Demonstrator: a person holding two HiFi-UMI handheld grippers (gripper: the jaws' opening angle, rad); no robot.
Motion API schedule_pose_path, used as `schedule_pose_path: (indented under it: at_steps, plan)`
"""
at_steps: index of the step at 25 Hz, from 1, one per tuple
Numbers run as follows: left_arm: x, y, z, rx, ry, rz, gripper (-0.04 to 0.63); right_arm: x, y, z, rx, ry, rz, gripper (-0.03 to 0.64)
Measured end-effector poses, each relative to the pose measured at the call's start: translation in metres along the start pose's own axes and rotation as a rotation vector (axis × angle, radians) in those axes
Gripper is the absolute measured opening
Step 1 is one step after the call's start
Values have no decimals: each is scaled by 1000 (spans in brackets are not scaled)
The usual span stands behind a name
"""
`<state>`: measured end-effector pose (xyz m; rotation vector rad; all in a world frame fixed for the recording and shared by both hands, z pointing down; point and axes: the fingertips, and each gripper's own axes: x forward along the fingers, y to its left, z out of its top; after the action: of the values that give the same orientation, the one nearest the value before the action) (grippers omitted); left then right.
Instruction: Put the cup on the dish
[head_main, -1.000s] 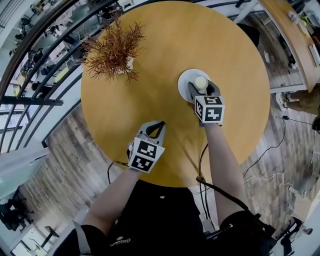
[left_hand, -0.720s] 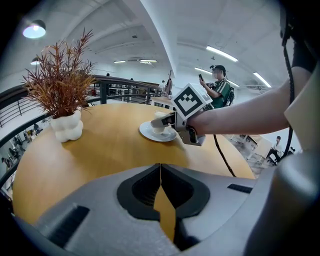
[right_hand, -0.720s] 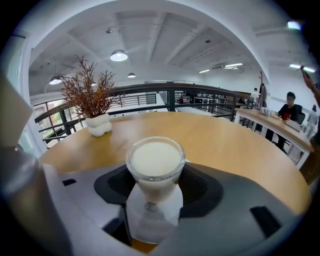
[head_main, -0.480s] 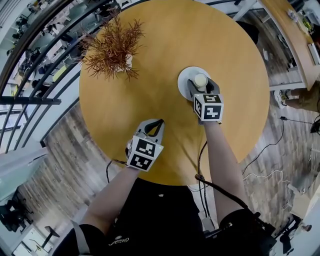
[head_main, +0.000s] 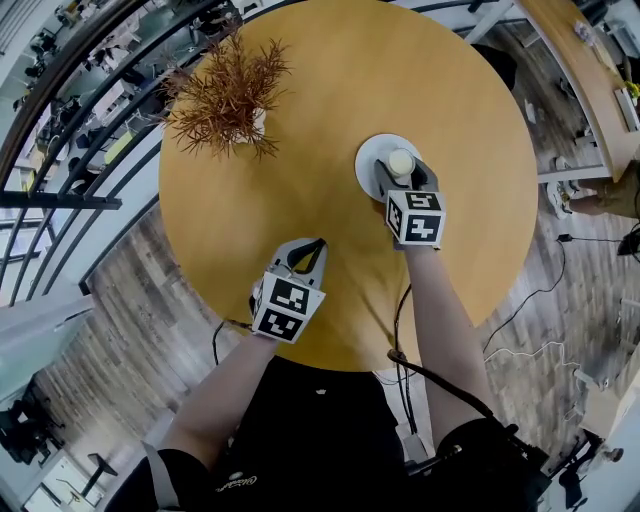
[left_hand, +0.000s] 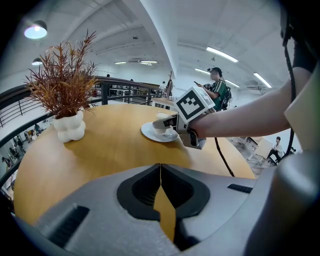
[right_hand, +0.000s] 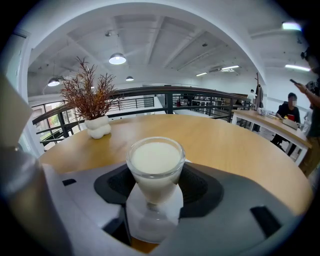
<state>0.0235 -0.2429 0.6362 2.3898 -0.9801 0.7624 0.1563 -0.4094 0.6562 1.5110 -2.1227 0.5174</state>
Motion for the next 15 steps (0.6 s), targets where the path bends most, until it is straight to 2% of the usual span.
schedule_pose_path:
  at_steps: [11, 15]
  plan:
    - [-4, 2, -4, -16, 1, 20, 9, -3, 1, -2, 8, 4, -10, 255]
    - [-7, 2, 4, 5, -17, 21, 9, -4, 1, -3, 5, 13, -8, 255]
